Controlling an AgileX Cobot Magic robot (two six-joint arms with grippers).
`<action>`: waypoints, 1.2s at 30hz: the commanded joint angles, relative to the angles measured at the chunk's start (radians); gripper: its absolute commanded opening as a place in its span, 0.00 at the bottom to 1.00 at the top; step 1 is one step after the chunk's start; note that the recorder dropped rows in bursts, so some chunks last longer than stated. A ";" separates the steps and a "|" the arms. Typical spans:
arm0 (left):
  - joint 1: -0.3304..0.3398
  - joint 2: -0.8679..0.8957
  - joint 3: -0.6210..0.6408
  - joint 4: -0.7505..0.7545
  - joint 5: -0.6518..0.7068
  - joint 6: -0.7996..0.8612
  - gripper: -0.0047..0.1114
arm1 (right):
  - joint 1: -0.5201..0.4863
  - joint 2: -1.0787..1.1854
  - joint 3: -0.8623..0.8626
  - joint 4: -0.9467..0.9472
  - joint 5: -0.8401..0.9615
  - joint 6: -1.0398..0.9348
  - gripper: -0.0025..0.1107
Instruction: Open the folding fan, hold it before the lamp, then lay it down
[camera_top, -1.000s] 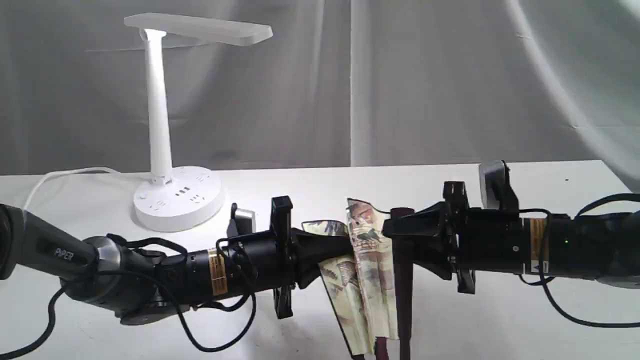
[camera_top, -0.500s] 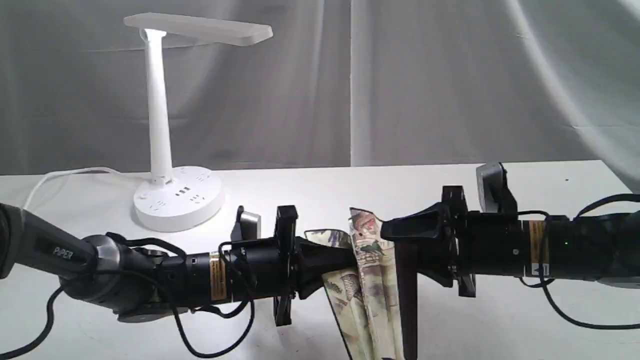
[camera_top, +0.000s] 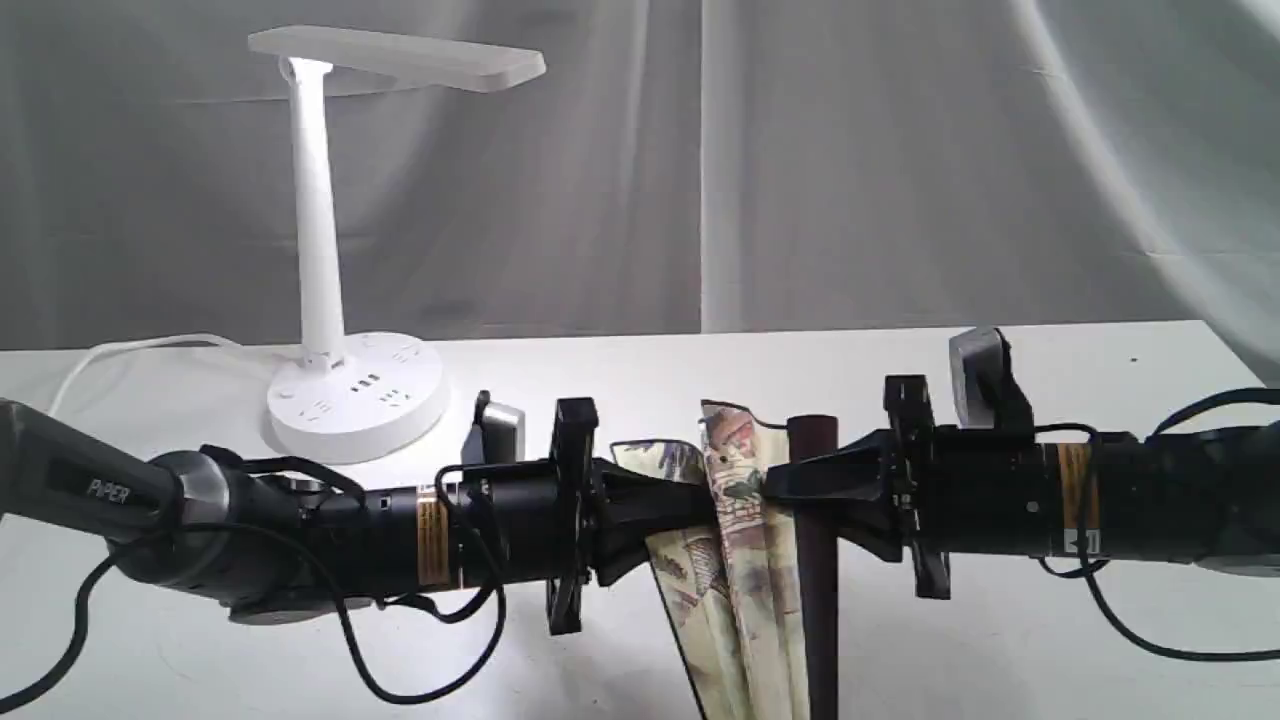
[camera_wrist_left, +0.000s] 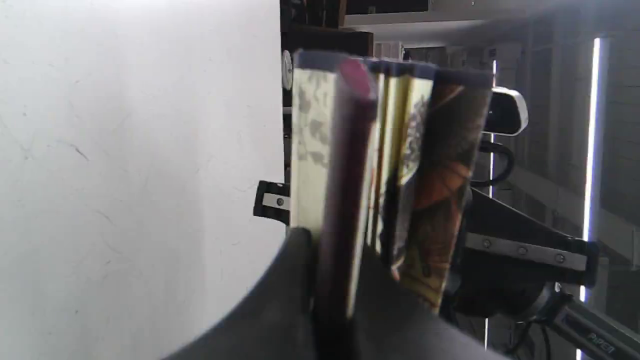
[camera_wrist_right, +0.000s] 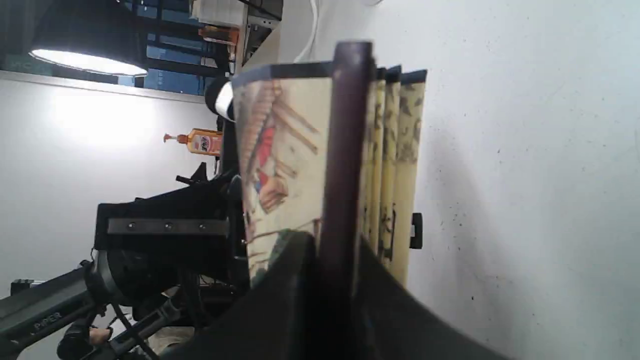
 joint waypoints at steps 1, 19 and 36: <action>-0.004 -0.015 -0.003 -0.017 -0.024 -0.018 0.04 | -0.008 -0.003 0.002 0.010 0.001 -0.042 0.02; 0.143 -0.015 -0.001 0.041 -0.024 -0.040 0.04 | -0.144 -0.003 0.029 0.158 0.001 -0.041 0.02; 0.388 -0.095 0.161 -0.041 -0.024 -0.040 0.04 | -0.350 -0.003 0.079 0.267 0.001 0.009 0.02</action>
